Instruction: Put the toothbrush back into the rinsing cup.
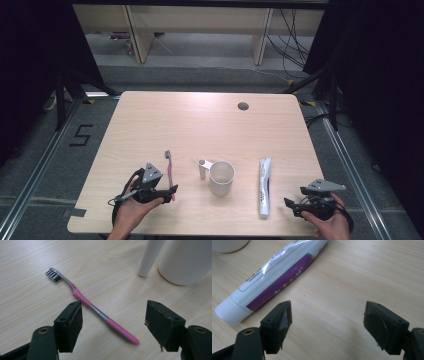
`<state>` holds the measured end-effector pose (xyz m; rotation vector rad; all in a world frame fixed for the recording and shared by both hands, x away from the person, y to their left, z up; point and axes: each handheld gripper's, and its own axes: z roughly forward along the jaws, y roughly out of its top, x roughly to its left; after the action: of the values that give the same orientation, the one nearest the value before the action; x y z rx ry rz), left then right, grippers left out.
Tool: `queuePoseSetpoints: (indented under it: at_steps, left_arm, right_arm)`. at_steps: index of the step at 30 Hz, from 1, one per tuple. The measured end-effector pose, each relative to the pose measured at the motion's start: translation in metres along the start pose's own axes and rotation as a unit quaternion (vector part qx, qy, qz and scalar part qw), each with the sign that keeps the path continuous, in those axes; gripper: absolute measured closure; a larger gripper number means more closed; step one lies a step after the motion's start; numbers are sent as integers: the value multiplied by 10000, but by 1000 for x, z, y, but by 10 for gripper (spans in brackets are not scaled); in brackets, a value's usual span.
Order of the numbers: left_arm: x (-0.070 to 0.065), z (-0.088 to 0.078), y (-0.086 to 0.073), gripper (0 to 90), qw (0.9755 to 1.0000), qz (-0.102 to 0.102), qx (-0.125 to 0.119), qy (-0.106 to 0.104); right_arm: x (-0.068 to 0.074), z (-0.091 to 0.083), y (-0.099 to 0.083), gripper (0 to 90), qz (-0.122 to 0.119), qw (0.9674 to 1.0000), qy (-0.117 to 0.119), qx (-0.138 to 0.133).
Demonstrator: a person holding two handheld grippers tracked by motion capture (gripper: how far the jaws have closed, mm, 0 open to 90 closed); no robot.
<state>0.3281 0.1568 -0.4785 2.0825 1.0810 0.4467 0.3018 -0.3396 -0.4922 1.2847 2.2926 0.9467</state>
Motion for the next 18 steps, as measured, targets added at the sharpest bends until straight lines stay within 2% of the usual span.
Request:
queuePoseSetpoints:
  at_steps: [3, 4, 6, 9, 10, 13, 15, 18]
  left_arm:
    - [7, 6, 5, 339, 9998, 44, 196, 83]
    - [7, 7, 6, 354, 9998, 19, 184, 111]
    - [9, 9, 9, 377, 9995, 78, 277, 98]
    - [12, 10, 12, 428, 9993, 112, 359, 73]
    - [15, 12, 15, 435, 9990, 147, 415, 45]
    - [17, 13, 19, 463, 9986, 166, 506, 58]
    - [19, 17, 24, 479, 9980, 149, 615, 53]
    - [20, 22, 28, 492, 9966, 194, 793, 59]
  right_arm:
    - [1, 0, 0, 236, 36, 10000, -3, 71]
    - [1, -1, 0, 237, 43, 9999, 24, 106]
    - [0, 0, 0, 237, -37, 10000, 14, 82]
    - [1, 0, 0, 237, -26, 10000, -15, 76]
    - [2, -1, 1, 237, 73, 9999, 8, 129]
    - [2, -1, 1, 239, 6, 9999, 11, 119]
    - [6, -1, 0, 241, 199, 9997, 31, 161]
    - [4, 0, 0, 242, 100, 9998, 92, 140]
